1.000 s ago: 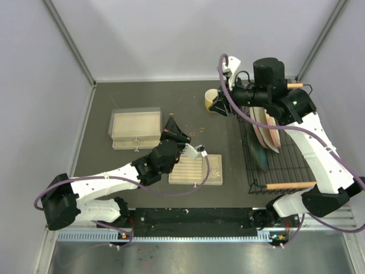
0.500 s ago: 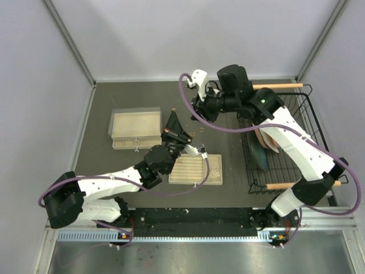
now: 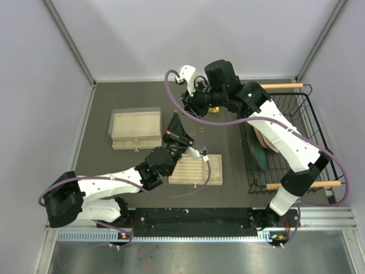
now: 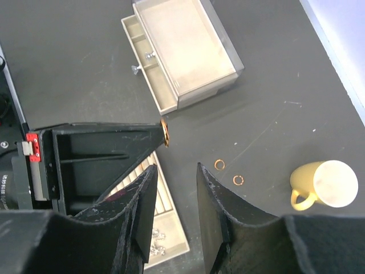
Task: Organize the mixed jewelry
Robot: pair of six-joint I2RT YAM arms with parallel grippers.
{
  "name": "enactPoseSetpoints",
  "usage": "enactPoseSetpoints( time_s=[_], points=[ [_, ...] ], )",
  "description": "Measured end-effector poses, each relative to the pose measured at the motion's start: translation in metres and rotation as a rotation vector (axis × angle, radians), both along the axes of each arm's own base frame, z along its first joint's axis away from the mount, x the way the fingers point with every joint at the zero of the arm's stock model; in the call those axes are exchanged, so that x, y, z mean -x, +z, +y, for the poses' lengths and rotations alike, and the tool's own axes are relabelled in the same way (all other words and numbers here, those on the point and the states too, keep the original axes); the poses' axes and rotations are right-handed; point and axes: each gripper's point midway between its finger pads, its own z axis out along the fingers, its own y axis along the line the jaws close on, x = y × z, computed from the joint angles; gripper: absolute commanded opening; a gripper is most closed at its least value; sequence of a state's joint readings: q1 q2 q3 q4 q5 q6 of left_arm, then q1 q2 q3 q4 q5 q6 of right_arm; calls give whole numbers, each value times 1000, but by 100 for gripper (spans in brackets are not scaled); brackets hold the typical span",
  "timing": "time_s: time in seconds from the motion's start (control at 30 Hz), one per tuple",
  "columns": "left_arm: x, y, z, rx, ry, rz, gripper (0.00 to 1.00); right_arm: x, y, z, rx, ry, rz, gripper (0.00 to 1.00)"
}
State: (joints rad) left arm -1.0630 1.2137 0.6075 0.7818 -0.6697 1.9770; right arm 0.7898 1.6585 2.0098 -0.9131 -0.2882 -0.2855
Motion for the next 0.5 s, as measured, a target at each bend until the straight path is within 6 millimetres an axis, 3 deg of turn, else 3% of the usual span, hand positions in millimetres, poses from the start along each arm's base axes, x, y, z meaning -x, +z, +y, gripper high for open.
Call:
enactPoseSetpoints(
  time_s=[0.5],
  points=[
    [2, -6, -4, -9, -12, 21, 0, -5, -9, 17, 15, 16, 9, 33]
  ],
)
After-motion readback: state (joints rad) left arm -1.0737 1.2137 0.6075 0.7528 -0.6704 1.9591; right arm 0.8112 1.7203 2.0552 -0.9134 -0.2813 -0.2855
